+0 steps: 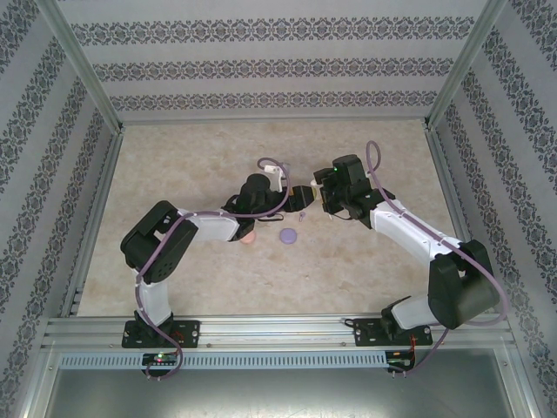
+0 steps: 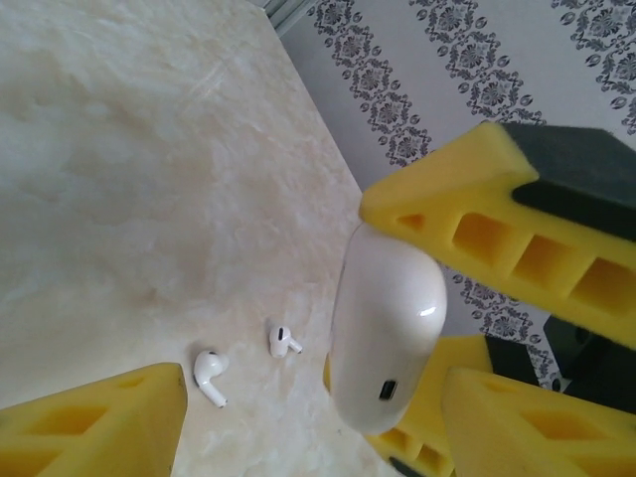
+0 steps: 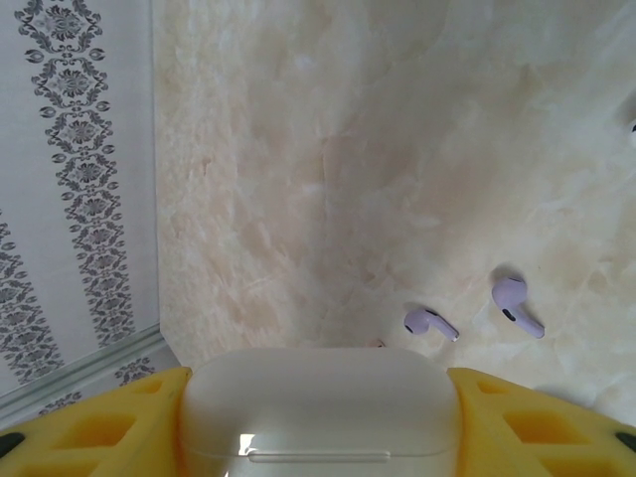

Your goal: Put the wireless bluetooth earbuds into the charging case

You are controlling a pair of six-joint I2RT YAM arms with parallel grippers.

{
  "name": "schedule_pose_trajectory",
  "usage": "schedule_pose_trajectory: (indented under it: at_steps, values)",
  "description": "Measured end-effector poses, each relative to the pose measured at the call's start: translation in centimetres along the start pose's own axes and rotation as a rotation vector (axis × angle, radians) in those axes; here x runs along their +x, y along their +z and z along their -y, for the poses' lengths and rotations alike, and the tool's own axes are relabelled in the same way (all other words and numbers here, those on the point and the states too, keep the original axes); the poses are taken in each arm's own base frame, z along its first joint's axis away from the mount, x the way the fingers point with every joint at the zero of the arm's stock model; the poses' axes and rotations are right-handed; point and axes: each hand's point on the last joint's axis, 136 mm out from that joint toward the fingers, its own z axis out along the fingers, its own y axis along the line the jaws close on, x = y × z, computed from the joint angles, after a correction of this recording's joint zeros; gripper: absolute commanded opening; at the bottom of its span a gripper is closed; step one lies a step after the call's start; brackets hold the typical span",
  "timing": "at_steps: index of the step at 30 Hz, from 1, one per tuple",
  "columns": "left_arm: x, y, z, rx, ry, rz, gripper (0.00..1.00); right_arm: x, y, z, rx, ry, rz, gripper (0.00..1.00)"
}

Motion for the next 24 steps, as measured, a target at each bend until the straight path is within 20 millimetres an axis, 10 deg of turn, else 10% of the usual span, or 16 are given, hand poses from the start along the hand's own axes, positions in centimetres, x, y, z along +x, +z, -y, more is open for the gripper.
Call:
schedule_pose_trajectory:
  at_steps: [24]
  values:
    - [0.7,2.3,0.9,0.046,-0.009,-0.025,0.35,-0.6,0.4,0.9,0.001,0.019,-0.015,0.46]
